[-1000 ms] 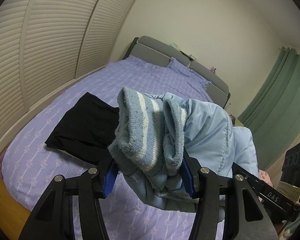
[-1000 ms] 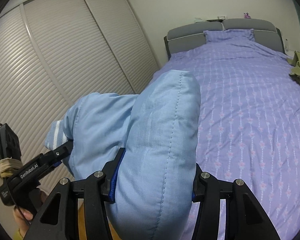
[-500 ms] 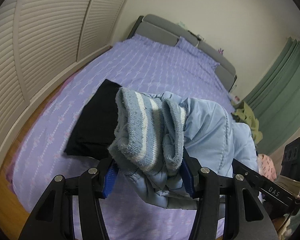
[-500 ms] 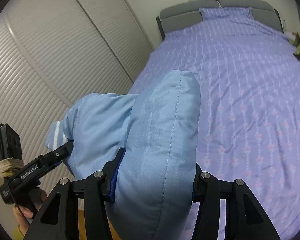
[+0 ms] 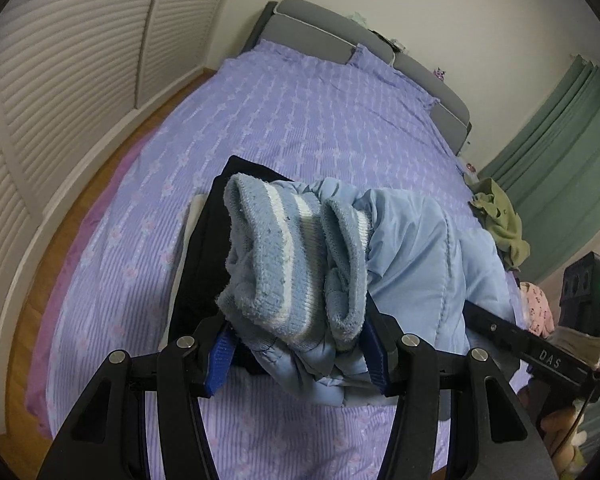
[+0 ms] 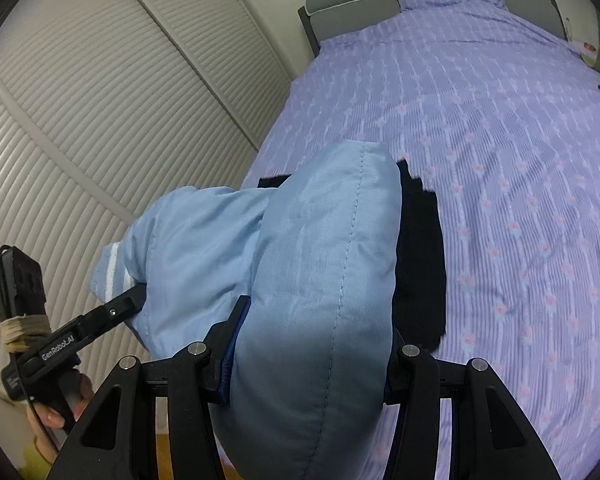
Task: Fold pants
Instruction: 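Lift the folded pants with both tools and carry them over the black stack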
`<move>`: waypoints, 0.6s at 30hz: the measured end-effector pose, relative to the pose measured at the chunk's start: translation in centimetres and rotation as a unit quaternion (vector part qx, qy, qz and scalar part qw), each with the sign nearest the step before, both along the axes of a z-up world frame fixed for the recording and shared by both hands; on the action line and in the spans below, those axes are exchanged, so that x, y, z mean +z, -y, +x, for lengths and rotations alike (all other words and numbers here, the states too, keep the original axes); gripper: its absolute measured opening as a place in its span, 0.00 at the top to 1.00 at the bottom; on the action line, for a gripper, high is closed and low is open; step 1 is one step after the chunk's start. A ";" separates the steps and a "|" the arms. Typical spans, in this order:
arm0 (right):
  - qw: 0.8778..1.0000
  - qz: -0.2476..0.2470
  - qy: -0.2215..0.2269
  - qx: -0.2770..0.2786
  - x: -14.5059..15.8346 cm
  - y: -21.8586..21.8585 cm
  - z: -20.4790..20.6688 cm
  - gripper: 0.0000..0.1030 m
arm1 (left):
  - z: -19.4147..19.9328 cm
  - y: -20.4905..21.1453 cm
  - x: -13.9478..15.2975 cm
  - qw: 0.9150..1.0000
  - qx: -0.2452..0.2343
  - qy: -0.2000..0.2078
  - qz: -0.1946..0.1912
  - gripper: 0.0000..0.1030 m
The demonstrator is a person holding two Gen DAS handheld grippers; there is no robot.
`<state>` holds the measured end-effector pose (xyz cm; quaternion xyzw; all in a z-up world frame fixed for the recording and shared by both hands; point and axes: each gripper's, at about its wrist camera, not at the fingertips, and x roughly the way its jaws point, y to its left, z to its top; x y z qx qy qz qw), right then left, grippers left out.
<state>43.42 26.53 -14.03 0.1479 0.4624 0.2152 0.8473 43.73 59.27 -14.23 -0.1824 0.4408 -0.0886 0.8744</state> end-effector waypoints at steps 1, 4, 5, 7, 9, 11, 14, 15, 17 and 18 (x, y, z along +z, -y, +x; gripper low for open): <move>1.000 -0.003 0.003 0.000 0.0 -0.3 0.7 0.50 | 1.1 -0.4 -0.4 1.000 -0.002 -0.003 -0.005 0.47; 1.000 -0.021 0.018 0.003 -0.2 -1.4 3.1 0.50 | 3.8 -1.0 -1.5 1.000 -0.008 -0.007 -0.005 0.47; 0.999 -0.027 0.021 0.006 -0.3 -1.7 4.1 0.50 | 4.8 -1.1 -1.9 1.000 -0.010 -0.011 -0.005 0.47; 0.999 -0.041 0.020 0.011 -0.7 -2.1 5.8 0.50 | 6.5 -1.1 -2.3 1.000 -0.008 -0.020 -0.005 0.47; 0.999 -0.046 0.017 0.016 -1.0 -2.3 7.4 0.50 | 7.7 -1.2 -2.5 1.000 -0.008 -0.020 -0.002 0.47; 0.998 -0.050 0.016 0.017 -1.6 -2.4 8.6 0.50 | 8.7 -1.3 -3.0 1.000 -0.010 -0.024 0.005 0.47; 0.998 -0.062 0.009 0.022 -2.7 -2.7 9.7 0.50 | 9.7 -1.2 -4.5 0.999 -0.010 -0.038 0.006 0.47; 0.997 -0.069 0.005 0.023 -3.3 -2.8 10.1 0.50 | 10.0 -1.2 -5.0 0.999 -0.011 -0.043 0.006 0.47; 0.996 -0.082 -0.002 0.026 -4.0 -3.4 11.3 0.50 | 10.6 -1.1 -6.5 0.998 -0.015 -0.057 0.007 0.47; 0.995 -0.093 -0.007 0.028 -4.6 -3.7 11.4 0.50 | 10.8 -1.1 -7.2 0.998 -0.016 -0.065 0.004 0.47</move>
